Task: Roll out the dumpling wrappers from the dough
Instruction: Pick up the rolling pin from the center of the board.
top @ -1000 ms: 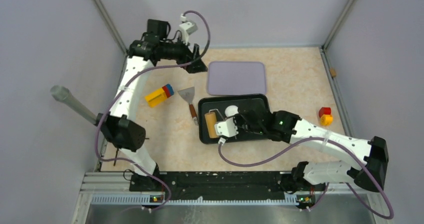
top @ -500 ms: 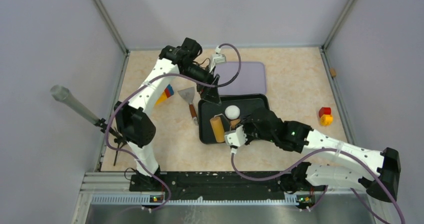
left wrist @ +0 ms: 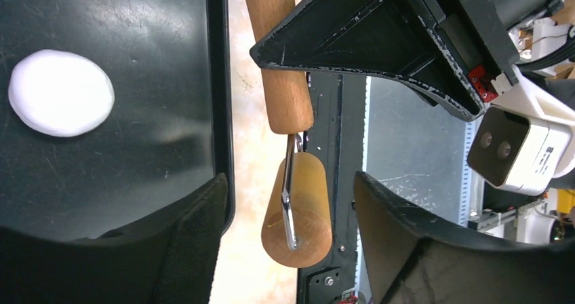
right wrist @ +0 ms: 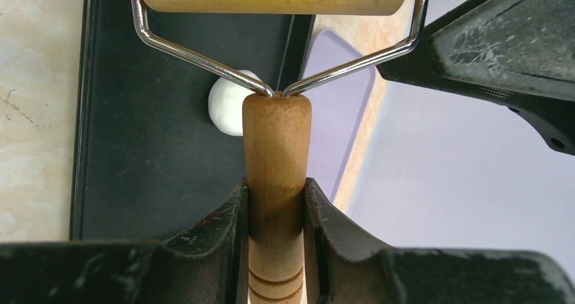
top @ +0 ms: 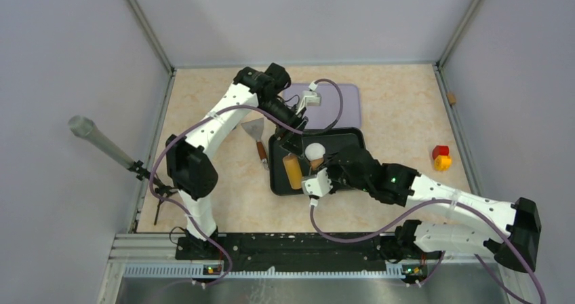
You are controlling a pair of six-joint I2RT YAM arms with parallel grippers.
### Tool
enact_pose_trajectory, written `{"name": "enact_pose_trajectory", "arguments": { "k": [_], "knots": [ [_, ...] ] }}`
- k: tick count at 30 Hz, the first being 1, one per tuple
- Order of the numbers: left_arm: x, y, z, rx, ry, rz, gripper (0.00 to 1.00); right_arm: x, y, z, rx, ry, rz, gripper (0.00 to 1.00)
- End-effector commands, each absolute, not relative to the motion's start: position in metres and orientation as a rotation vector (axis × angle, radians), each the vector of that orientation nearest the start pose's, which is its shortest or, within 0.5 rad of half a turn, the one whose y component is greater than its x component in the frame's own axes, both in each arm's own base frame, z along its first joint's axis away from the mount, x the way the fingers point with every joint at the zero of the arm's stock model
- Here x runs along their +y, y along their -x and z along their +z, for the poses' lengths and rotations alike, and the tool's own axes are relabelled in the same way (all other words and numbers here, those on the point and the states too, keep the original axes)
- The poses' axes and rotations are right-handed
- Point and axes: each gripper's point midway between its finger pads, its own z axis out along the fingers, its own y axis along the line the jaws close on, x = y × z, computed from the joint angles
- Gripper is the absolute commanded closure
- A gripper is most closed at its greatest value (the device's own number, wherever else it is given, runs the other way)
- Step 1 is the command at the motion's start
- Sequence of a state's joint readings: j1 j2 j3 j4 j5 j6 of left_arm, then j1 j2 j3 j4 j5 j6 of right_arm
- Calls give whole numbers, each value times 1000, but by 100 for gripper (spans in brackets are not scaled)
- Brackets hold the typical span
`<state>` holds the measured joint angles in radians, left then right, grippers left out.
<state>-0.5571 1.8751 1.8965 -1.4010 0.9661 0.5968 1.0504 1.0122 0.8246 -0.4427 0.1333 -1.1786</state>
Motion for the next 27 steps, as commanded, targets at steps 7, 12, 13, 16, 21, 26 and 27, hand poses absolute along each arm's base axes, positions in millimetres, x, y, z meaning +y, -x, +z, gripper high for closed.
{"name": "enact_pose_trajectory", "arguments": {
  "k": [7, 12, 13, 16, 21, 26, 27],
  "knots": [
    [-296, -215, 220, 2175, -1617, -1339, 45, 255, -226, 218, 1018, 1865, -268, 100],
    [-295, -214, 217, 2193, -1634, -1308, 42, 254, -228, 218, 1020, 1872, -278, 100],
    [-295, -214, 216, 2195, -1635, -1303, 42, 255, -228, 218, 1019, 1873, -276, 100],
    [-296, -212, 212, 2214, -1650, -1280, 46, 255, -229, 220, 1023, 1874, -280, 100],
    [-298, -209, 206, 2227, -1677, -1269, 57, 256, -229, 223, 1030, 1876, -279, 100],
    [-300, -208, 205, 2222, -1685, -1266, 68, 257, -230, 223, 1031, 1881, -278, 100],
    [-300, -208, 205, 2221, -1688, -1265, 69, 258, -230, 223, 1030, 1881, -278, 100]
  ]
}}
